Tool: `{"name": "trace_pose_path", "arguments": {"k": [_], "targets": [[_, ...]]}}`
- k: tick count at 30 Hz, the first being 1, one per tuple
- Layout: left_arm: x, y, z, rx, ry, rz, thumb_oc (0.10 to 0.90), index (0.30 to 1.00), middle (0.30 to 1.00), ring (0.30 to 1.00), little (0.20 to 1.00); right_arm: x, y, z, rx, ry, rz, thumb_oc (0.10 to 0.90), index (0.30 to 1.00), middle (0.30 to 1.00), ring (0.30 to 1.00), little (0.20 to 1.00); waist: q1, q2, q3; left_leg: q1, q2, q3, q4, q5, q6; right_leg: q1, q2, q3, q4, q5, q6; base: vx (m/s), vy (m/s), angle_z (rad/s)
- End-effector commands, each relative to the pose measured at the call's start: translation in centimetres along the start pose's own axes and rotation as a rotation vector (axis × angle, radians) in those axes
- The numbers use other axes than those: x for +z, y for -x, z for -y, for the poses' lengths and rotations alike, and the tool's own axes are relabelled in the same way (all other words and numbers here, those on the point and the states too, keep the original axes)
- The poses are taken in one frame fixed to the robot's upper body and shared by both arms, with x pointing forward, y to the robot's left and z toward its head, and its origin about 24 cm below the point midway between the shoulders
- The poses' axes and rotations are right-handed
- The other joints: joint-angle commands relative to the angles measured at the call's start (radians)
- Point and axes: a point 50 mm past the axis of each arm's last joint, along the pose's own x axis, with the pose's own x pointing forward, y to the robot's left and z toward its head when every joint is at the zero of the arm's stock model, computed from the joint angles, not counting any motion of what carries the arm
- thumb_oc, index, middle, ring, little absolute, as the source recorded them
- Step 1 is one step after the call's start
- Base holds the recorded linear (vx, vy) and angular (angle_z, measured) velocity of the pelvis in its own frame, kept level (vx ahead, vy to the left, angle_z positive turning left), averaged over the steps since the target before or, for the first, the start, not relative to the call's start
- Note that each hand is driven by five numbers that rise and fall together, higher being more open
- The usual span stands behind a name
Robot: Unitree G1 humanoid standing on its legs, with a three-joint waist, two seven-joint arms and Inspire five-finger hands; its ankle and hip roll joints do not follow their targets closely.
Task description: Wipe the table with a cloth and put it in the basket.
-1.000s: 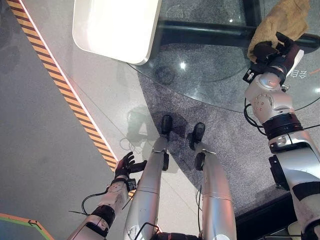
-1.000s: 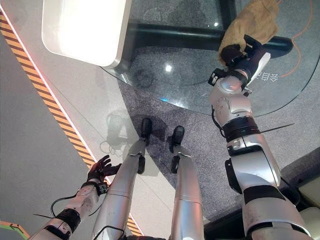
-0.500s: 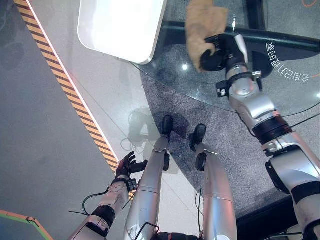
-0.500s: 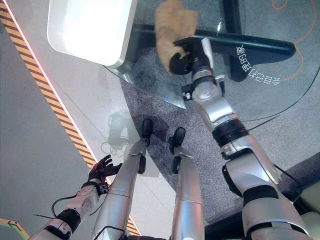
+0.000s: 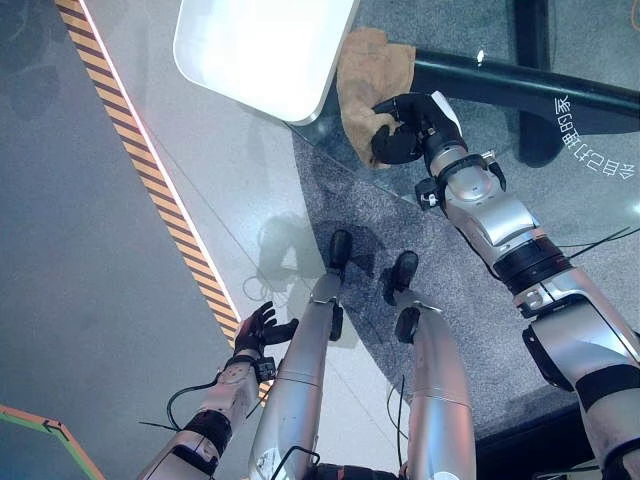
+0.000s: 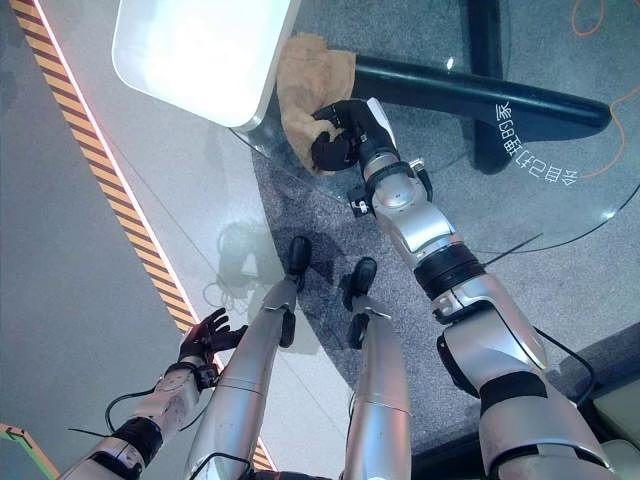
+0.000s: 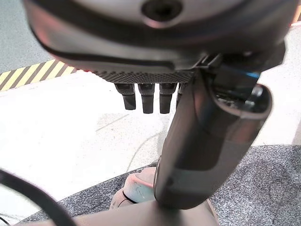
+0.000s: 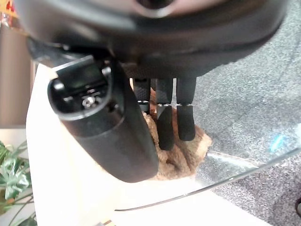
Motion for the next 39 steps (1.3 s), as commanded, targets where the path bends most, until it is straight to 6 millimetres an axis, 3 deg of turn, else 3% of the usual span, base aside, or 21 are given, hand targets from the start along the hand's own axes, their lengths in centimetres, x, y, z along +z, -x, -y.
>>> {"name": "trace_pose_path", "arguments": {"k": [1,8,17,18,23,32,39], "targets": [[-5.8,2.6,1.0,-0.056,-0.024,-0.141,0.800,0.900,0.900,0.900,0.900,1.8,0.8,-1.8,0.083,0.042,0.130,0.100,0.300,0.300,0.300,0.200,0.009,0.083,-0.022,-0.011,0.014,0.084,0.166,-0.141,0.054,-0.046,-0.001,0.005,-0.073,0.104,0.039,0.00,0.000,0.00],[-5.9,2.7,0.7,-0.047,-0.012,-0.139,0.800,0.900,0.900,0.900,0.900,1.0,0.7,2.3,-0.218,0.003,0.087,0.100,0.300,0.300,0.300,0.200,-0.001,0.083,-0.022,-0.007,0.020,0.086,0.168,-0.147,0.056,-0.046,0.004,0.014,-0.069,0.107,0.042,0.00,0.000,0.00],[-6.3,2.9,0.1,-0.032,-0.007,-0.138,0.800,0.900,0.900,0.900,0.900,0.4,1.4,10.4,-0.626,0.207,-0.037,0.100,0.300,0.300,0.300,0.200,-0.010,0.085,-0.022,0.007,0.024,0.083,0.153,-0.151,0.059,-0.037,0.019,0.024,-0.086,0.113,0.042,0.00,-0.015,0.02],[-6.3,2.9,0.1,-0.032,-0.008,-0.138,0.800,0.900,0.900,0.900,0.900,0.4,1.4,10.5,-0.630,0.210,-0.038,0.100,0.300,0.300,0.300,0.200,-0.011,0.085,-0.022,0.007,0.024,0.083,0.153,-0.151,0.059,-0.037,0.019,0.024,-0.086,0.113,0.042,-0.01,-0.035,0.05],[-6.6,3.0,-0.7,-0.026,-0.007,-0.139,0.800,0.900,0.900,0.900,0.900,0.5,2.9,15.0,-0.865,0.197,-0.062,0.100,0.300,0.300,0.300,0.200,-0.020,0.090,-0.022,0.018,0.025,0.081,0.149,-0.155,0.057,-0.030,0.028,0.032,-0.089,0.110,0.042,-0.01,-0.040,0.00],[-6.5,3.1,-1.2,-0.022,0.007,-0.139,0.800,0.900,0.900,0.900,0.900,0.2,5.5,19.7,-1.118,0.148,-0.082,0.100,0.300,0.300,0.300,0.200,-0.044,0.097,-0.022,0.049,0.025,0.086,0.130,-0.158,0.052,-0.008,0.040,0.048,-0.114,0.106,0.041,0.00,-0.012,-0.01],[-6.3,3.0,-1.6,-0.015,0.015,-0.136,0.800,0.900,0.900,0.900,0.900,-0.3,7.5,21.9,-1.249,0.132,-0.095,0.100,0.300,0.300,0.300,0.200,-0.060,0.096,-0.022,0.061,0.026,0.088,0.119,-0.157,0.047,0.002,0.048,0.057,-0.129,0.103,0.039,0.00,-0.022,-0.09]]}}
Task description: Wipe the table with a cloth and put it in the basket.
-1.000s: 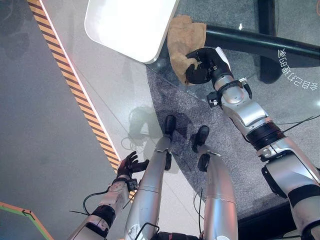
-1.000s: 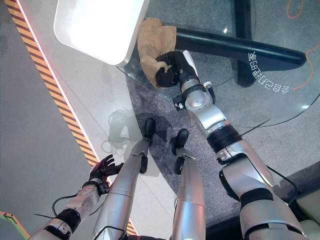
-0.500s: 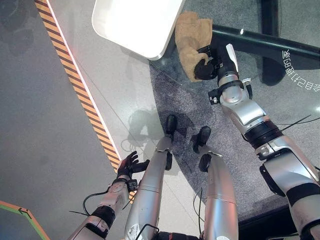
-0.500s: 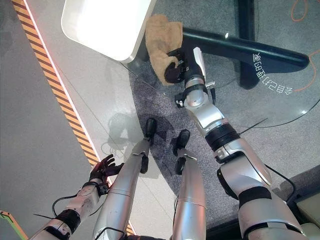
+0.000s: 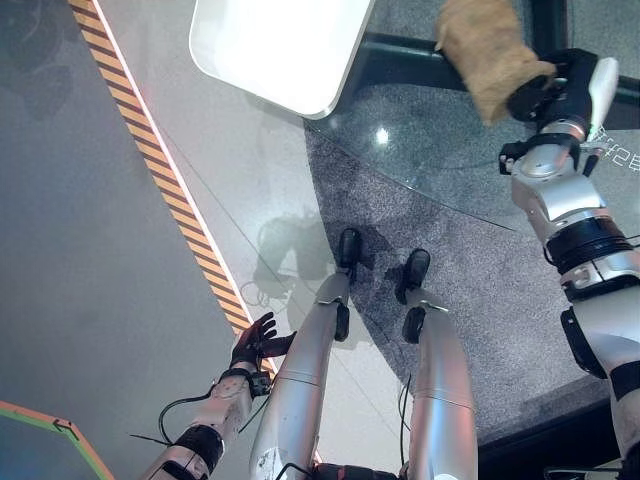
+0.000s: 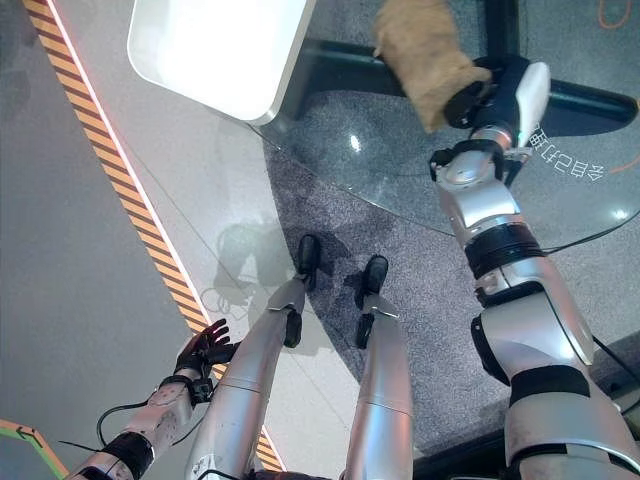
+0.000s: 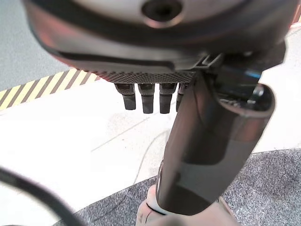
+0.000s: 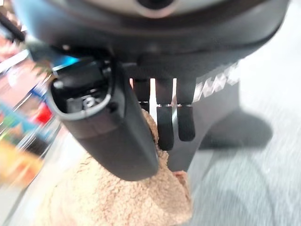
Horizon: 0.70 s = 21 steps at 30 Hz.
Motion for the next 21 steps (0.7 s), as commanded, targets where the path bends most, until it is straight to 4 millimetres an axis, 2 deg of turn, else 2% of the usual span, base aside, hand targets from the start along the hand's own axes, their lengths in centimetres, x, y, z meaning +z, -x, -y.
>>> {"name": "trace_pose_path", "arguments": {"k": [1,6,9,14,21], "targets": [[-4.7,2.0,0.0,0.013,0.050,-0.121,0.800,0.900,0.900,0.900,0.900,1.2,-3.2,9.7,-0.392,0.025,0.077,0.100,0.300,0.300,0.300,0.200,-0.052,0.095,-0.022,0.056,0.038,-0.018,0.135,-0.160,0.049,0.030,0.057,-0.040,-0.114,0.088,0.010,0.00,-0.043,-0.06],[-4.6,2.0,-0.3,0.017,0.050,-0.123,0.800,0.900,0.900,0.900,0.900,-0.1,-3.4,11.7,-0.496,0.020,0.042,0.100,0.300,0.300,0.300,0.200,-0.062,0.091,-0.022,0.058,0.040,-0.017,0.131,-0.160,0.047,0.033,0.061,-0.036,-0.123,0.090,0.011,-0.01,-0.042,-0.08],[-4.6,2.0,-0.5,0.021,0.050,-0.121,0.800,0.900,0.900,0.900,0.900,-1.0,-3.3,13.1,-0.589,-0.041,0.011,0.100,0.300,0.300,0.300,0.200,-0.070,0.091,-0.022,0.065,0.040,-0.014,0.121,-0.159,0.047,0.040,0.066,-0.033,-0.136,0.091,0.012,-0.02,-0.035,-0.04],[-4.5,2.0,-0.6,0.024,0.050,-0.119,0.800,0.900,0.900,0.900,0.900,-2.0,-3.3,14.5,-0.662,-0.119,-0.025,0.100,0.300,0.300,0.300,0.200,-0.076,0.090,-0.022,0.071,0.040,-0.013,0.121,-0.161,0.044,0.047,0.068,-0.029,-0.141,0.091,0.013,0.00,-0.005,-0.03],[-4.1,1.9,-0.5,0.017,0.056,-0.111,0.800,0.900,0.900,0.900,0.900,-1.9,-3.2,14.1,-0.636,-0.169,-0.016,0.100,0.300,0.300,0.300,0.200,-0.078,0.096,-0.022,0.084,0.037,-0.010,0.111,-0.158,0.042,0.059,0.068,-0.027,-0.154,0.093,0.015,-0.01,0.008,-0.05]]}}
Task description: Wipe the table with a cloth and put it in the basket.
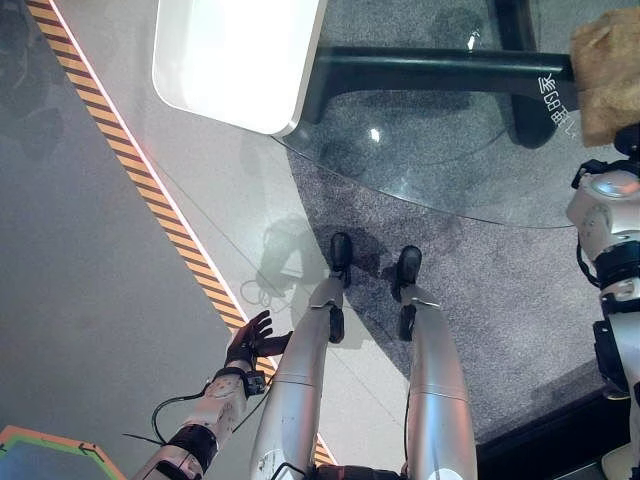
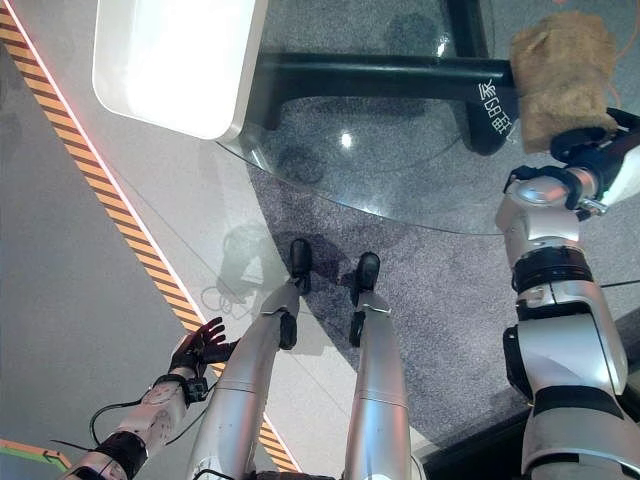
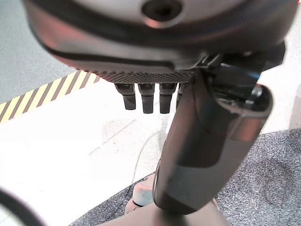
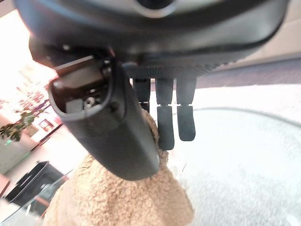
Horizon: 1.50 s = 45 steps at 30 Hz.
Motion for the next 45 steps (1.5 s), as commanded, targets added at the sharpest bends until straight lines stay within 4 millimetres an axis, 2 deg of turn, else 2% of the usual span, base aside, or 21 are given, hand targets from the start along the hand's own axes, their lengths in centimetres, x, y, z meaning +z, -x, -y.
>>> {"name": "trace_pose_path", "arguments": {"k": [1,5,9,12,14,18,22,23,26,29,32,39,45], "targets": [[-4.4,1.9,0.2,0.011,0.066,-0.122,0.800,0.900,0.900,0.900,0.900,5.1,-3.3,5.8,-0.232,-0.082,0.217,0.100,0.300,0.300,0.300,0.200,-0.027,0.055,-0.024,0.052,0.005,-0.025,0.131,-0.166,0.024,0.042,0.034,-0.048,-0.133,0.088,0.017,0.00,0.000,0.00],[-4.5,1.9,0.4,0.005,0.061,-0.129,0.800,0.900,0.900,0.900,0.900,5.9,-2.6,4.5,-0.165,-0.087,0.264,0.100,0.300,0.300,0.300,0.200,-0.020,0.059,-0.024,0.051,0.000,-0.029,0.129,-0.164,0.024,0.042,0.031,-0.050,-0.136,0.087,0.018,0.00,0.000,0.00],[-4.6,1.8,0.6,0.001,0.061,-0.129,0.800,0.900,0.900,0.900,0.900,7.5,-0.9,2.2,-0.040,-0.064,0.358,0.100,0.300,0.300,0.300,0.200,-0.011,0.060,-0.024,0.052,-0.004,-0.032,0.121,-0.159,0.026,0.043,0.031,-0.052,-0.139,0.087,0.017,0.00,0.000,0.00],[-4.5,1.8,0.7,-0.001,0.064,-0.126,0.800,0.900,0.900,0.900,0.900,8.8,1.0,0.2,0.079,-0.064,0.423,0.100,0.300,0.300,0.300,0.200,-0.006,0.061,-0.024,0.051,-0.008,-0.034,0.118,-0.155,0.027,0.041,0.032,-0.054,-0.136,0.085,0.017,0.00,0.010,0.01],[-4.4,1.7,0.9,-0.005,0.068,-0.125,0.800,0.900,0.900,0.900,0.900,9.5,3.1,-1.9,0.221,-0.033,0.474,0.100,0.300,0.300,0.300,0.200,0.001,0.062,-0.024,0.049,-0.011,-0.035,0.118,-0.154,0.028,0.039,0.032,-0.056,-0.131,0.079,0.015,-0.01,0.045,0.01],[-4.4,1.6,1.1,-0.008,0.066,-0.129,0.800,0.900,0.900,0.900,0.900,9.4,5.2,-3.9,0.380,0.009,0.492,0.100,0.300,0.300,0.300,0.200,0.005,0.062,-0.024,0.051,-0.012,-0.033,0.117,-0.153,0.028,0.039,0.031,-0.059,-0.126,0.074,0.012,0.00,0.013,0.01],[-4.5,1.5,1.1,-0.011,0.063,-0.130,0.800,0.900,0.900,0.900,0.900,8.3,7.1,-5.7,0.543,0.070,0.486,0.100,0.300,0.300,0.300,0.200,0.009,0.060,-0.024,0.048,-0.013,-0.032,0.126,-0.156,0.030,0.037,0.027,-0.063,-0.114,0.067,0.010,0.01,0.015,0.06],[-4.5,1.5,1.2,-0.016,0.062,-0.124,0.800,0.900,0.900,0.900,0.900,7.4,8.4,-6.8,0.643,0.109,0.480,0.100,0.300,0.300,0.300,0.200,0.013,0.059,-0.024,0.041,-0.012,-0.027,0.128,-0.153,0.032,0.030,0.023,-0.068,-0.112,0.068,0.008,0.00,0.019,0.09],[-4.6,1.5,1.2,-0.017,0.058,-0.123,0.800,0.900,0.900,0.900,0.900,6.5,9.1,-7.3,0.711,0.121,0.456,0.100,0.300,0.300,0.300,0.200,0.014,0.059,-0.024,0.034,-0.012,-0.027,0.133,-0.154,0.033,0.024,0.021,-0.069,-0.105,0.068,0.007,0.01,0.009,0.07],[-4.6,1.5,1.3,-0.020,0.050,-0.121,0.800,0.900,0.900,0.900,0.900,5.0,10.9,-8.4,0.854,0.166,0.447,0.100,0.300,0.300,0.300,0.200,0.019,0.057,-0.024,0.023,-0.014,-0.027,0.142,-0.155,0.034,0.015,0.017,-0.072,-0.096,0.067,0.006,0.00,0.000,0.00],[-4.7,1.6,1.3,-0.023,0.045,-0.119,0.800,0.900,0.900,0.900,0.900,4.5,12.4,-9.1,0.966,0.198,0.475,0.100,0.300,0.300,0.300,0.200,0.022,0.057,-0.024,0.016,-0.013,-0.025,0.147,-0.155,0.037,0.008,0.013,-0.074,-0.089,0.067,0.006,0.00,0.000,0.00],[-4.7,1.7,1.2,-0.024,0.028,-0.117,0.800,0.900,0.900,0.900,0.900,4.4,16.4,-10.0,1.253,0.179,0.555,0.100,0.300,0.300,0.300,0.200,0.030,0.050,-0.024,0.002,-0.012,-0.025,0.164,-0.159,0.038,-0.003,0.007,-0.078,-0.075,0.067,0.008,0.00,0.000,0.00],[-4.2,1.7,1.5,-0.035,0.027,-0.100,0.800,0.900,0.900,0.900,0.900,4.6,20.3,-9.9,1.461,0.044,0.575,0.100,0.300,0.300,0.300,0.200,0.036,0.045,-0.024,-0.005,-0.014,-0.029,0.175,-0.160,0.042,-0.009,0.006,-0.077,-0.060,0.067,0.012,0.02,-0.004,0.10]]}}
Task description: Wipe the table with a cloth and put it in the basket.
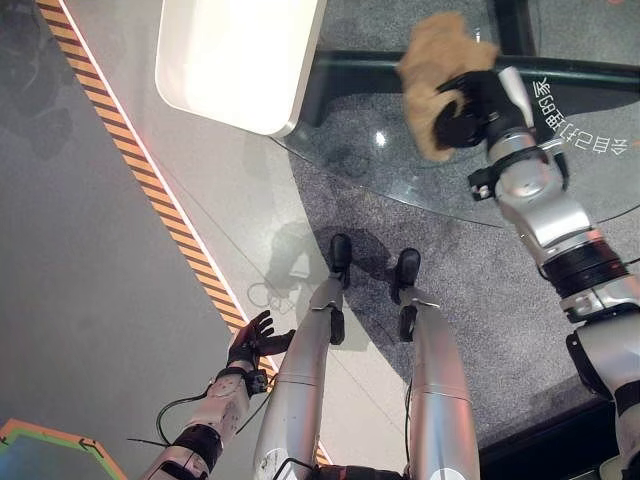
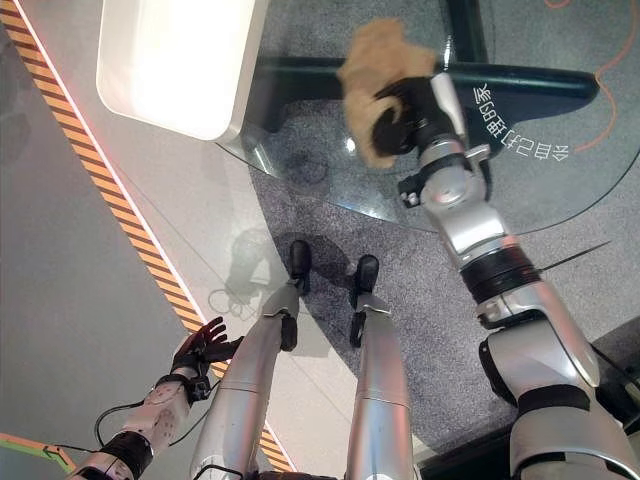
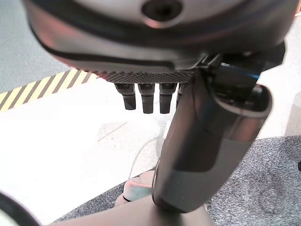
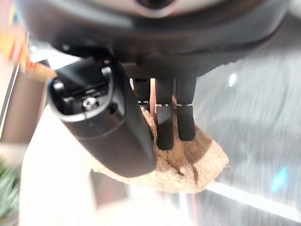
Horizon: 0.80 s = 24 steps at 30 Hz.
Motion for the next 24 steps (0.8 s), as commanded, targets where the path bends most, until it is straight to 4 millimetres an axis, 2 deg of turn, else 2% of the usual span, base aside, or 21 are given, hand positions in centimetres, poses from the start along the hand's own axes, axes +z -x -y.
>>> {"name": "trace_pose_path", "arguments": {"k": [1,9,15,20,24], "targets": [[-4.0,1.8,0.8,-0.025,-0.012,-0.099,0.800,0.900,0.900,0.900,0.900,5.3,1.2,-3.1,0.176,-0.085,0.302,0.100,0.300,0.300,0.300,0.200,0.018,0.036,-0.022,-0.016,-0.018,0.022,0.189,-0.182,0.046,-0.026,0.009,-0.015,-0.092,0.100,0.051,0.01,-0.006,0.08],[-3.8,1.7,0.8,-0.020,-0.008,-0.104,0.800,0.900,0.900,0.900,0.900,6.0,1.4,-3.5,0.143,-0.138,0.346,0.100,0.300,0.300,0.300,0.200,0.021,0.035,-0.022,-0.016,-0.016,0.021,0.194,-0.182,0.047,-0.026,0.007,-0.018,-0.086,0.105,0.054,0.01,-0.003,0.12],[-3.9,1.9,0.5,-0.018,0.024,-0.088,0.800,0.900,0.900,0.900,0.900,5.1,1.1,-1.2,-0.001,-0.229,0.313,0.100,0.300,0.300,0.300,0.200,0.020,0.033,-0.022,-0.007,-0.013,0.021,0.196,-0.185,0.049,-0.018,0.008,-0.019,-0.087,0.108,0.055,0.00,-0.001,0.01],[-2.8,2.0,0.4,-0.037,0.098,-0.019,0.800,0.900,0.900,0.900,0.900,4.4,1.4,1.0,-0.100,-0.299,0.314,0.100,0.300,0.300,0.300,0.200,0.013,0.033,-0.022,0.012,-0.011,0.022,0.187,-0.187,0.049,-0.004,0.009,-0.017,-0.095,0.112,0.056,0.00,0.000,0.00],[-2.2,2.1,0.5,-0.078,0.195,0.015,0.800,0.900,0.900,0.900,0.900,4.0,1.8,1.8,-0.133,-0.324,0.324,0.100,0.300,0.300,0.300,0.200,0.005,0.033,-0.022,0.034,-0.012,0.025,0.181,-0.190,0.052,0.013,0.014,-0.013,-0.100,0.111,0.056,0.00,0.003,-0.01]]}}
